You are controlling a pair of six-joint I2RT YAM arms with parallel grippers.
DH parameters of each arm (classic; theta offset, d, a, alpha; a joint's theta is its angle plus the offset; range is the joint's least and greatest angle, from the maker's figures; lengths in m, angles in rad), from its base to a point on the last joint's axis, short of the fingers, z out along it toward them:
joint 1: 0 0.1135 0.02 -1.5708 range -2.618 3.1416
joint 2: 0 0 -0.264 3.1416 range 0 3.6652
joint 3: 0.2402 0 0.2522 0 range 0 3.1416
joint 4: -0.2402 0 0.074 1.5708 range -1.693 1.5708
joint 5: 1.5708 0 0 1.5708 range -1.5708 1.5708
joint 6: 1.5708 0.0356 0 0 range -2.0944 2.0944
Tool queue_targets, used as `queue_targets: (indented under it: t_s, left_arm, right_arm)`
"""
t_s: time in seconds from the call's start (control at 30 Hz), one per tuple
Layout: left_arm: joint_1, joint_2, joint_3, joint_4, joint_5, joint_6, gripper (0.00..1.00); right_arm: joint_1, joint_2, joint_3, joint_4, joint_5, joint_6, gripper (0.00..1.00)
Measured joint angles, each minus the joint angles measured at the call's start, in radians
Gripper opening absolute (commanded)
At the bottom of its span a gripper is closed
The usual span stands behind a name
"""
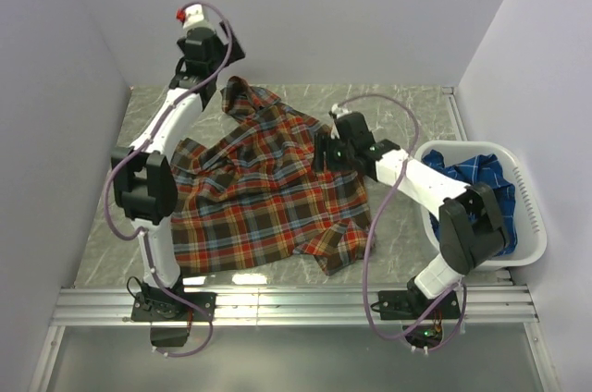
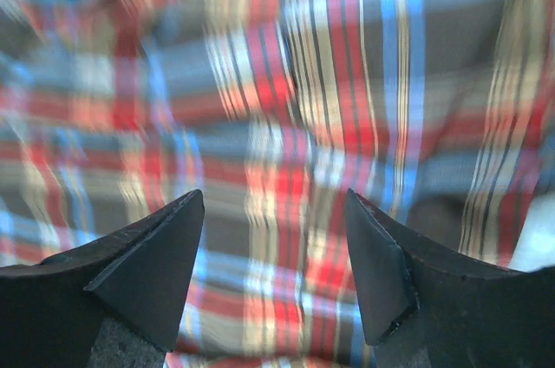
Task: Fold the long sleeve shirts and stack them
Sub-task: Flatten the shirt out
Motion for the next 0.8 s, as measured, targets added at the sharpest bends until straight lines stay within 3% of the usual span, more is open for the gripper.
queue_targets:
  t_s: [0.2, 0.43, 0.8]
  left_arm:
    - [0.060, -0.222, -0.364, -0.170, -0.122, -0.122, 0.99]
    - [0.138, -0.482, -0.802, -0.309, -0.145, -0.301, 0.98]
    - [0.163, -0.619, -1.195, -0.371, -0.051, -0.494, 0.98]
  right_arm:
    - [-0.012, 0.136, 0.225, 0.032, 0.071, 0.005, 0.62]
    - [-0.052, 0.382, 0.404, 0.039, 0.097, 0.046, 0.61]
    - [-0.076, 0.483, 0.372, -0.021, 0.016, 0.183, 0.73]
